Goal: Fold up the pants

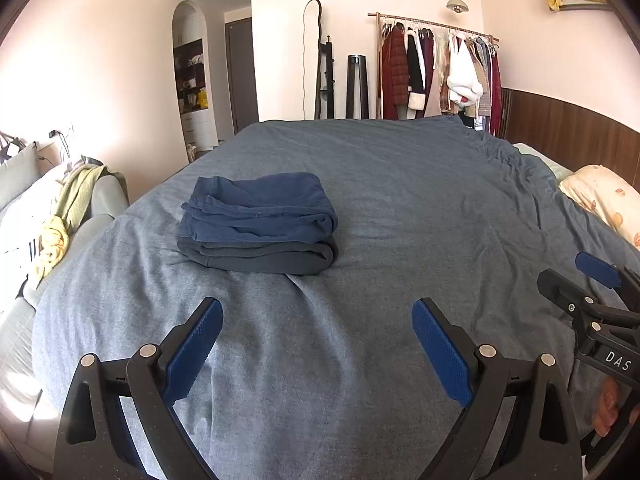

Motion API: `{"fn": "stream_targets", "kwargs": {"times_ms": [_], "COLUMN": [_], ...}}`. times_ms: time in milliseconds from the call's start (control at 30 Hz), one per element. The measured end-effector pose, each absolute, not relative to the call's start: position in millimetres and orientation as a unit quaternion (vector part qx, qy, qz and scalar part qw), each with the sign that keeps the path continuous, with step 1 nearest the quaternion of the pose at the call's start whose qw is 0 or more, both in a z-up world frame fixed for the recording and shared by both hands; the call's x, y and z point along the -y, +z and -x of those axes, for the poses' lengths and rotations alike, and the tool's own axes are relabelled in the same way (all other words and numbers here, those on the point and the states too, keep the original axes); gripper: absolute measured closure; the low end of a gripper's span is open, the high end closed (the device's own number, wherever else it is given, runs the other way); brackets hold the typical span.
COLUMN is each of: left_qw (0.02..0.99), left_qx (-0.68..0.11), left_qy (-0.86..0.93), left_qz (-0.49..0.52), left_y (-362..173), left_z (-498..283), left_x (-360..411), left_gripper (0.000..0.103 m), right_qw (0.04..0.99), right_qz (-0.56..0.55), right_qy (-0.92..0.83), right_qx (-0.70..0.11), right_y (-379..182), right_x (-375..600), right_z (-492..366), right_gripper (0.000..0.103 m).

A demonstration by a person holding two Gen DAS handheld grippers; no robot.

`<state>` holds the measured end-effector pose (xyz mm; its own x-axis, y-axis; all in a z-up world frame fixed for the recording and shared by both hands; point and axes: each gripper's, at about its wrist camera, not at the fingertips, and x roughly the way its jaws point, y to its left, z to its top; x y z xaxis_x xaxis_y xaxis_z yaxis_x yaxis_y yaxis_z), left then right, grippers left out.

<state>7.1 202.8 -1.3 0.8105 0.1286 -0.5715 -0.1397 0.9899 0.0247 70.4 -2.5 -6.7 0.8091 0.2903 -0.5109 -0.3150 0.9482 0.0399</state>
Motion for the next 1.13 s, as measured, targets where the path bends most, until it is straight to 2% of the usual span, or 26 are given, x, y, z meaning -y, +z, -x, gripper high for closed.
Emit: {"fn": "stream_targets", "kwargs": {"times_ms": [600,1133], "left_qw": [0.949,0.950], "left_qx": [-0.309,-0.303], "left_qy": [0.063,0.075], "left_qz": [0.015,0.020], "left_y": [1,-2], "left_z": [-7,-2], "left_x": [-187,-190], "left_gripper": [0.000,0.000], "right_qw": [0.950,0.950], "right_qz": [0.014,0.015], "right_qy": [0.147,0.147], "right_qx": [-0.274,-0.276], "right_y": [-11,-12], "right_x": [16,15], "right_z": [-66,-65], "right_gripper": [0.017,0.017]}}
